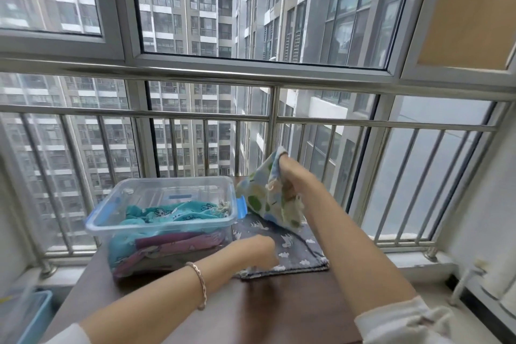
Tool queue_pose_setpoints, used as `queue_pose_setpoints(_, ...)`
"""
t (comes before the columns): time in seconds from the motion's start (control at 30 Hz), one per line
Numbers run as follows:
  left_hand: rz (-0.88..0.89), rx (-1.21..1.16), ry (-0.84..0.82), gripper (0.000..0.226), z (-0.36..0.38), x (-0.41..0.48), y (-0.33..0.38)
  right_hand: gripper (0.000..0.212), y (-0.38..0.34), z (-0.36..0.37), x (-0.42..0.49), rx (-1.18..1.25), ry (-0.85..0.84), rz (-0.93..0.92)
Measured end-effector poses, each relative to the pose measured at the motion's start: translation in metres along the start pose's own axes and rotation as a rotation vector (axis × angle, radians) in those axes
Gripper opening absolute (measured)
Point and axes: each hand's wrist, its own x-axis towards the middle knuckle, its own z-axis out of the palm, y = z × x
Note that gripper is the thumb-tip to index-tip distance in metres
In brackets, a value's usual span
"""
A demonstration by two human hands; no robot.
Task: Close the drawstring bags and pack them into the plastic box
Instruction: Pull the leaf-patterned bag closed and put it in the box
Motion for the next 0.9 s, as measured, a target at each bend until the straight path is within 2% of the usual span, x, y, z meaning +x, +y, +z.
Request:
queue_pose_setpoints(0.17,0.031,-0.007,-0.077,0.036,0.016,0.006,-0.007,0.065,-0.026,-0.002,-0.014,0.346,-0.003,-0.193)
queue_pose_setpoints(0.3,0.025,-0.066,-0.069,0.038,0.017,0.005,-0.012,0.068,-0.034,-0.016,-0.026,0.4,-0.019,-0.301)
queue_pose_setpoints(0.37,0.052,-0.178,0.064,0.038,0.009,0.002,-0.01,0.06,-0.035,-0.022,-0.033,0.389,0.005,-0.326)
queue_pose_setpoints(0.47,0.104,-0.48,0.422,0.033,-0.014,-0.011,-0.005,0.054,-0.035,-0.03,-0.041,0.331,0.058,-0.342)
queue_pose_setpoints(0.53,0.165,-0.629,0.613,0.028,-0.034,-0.025,0.001,0.045,-0.038,-0.034,-0.049,0.239,0.173,-0.343)
queue_pose_setpoints(0.63,0.261,-0.764,0.69,0.017,-0.056,-0.046,0.007,0.061,-0.041,-0.041,-0.065,0.08,0.303,-0.389)
queue_pose_setpoints(0.7,0.297,-0.801,0.703,0.015,-0.065,-0.059,0.009,0.06,-0.041,-0.046,-0.076,0.021,0.322,-0.441)
queue_pose_setpoints(0.8,0.374,-0.842,0.8,0.029,-0.076,-0.075,0.015,0.056,-0.045,-0.049,-0.096,-0.119,0.373,-0.457)
queue_pose_setpoints(0.9,0.476,-0.868,0.932,0.053,-0.088,-0.094,0.025,0.065,-0.043,-0.042,-0.1,-0.26,0.426,-0.434)
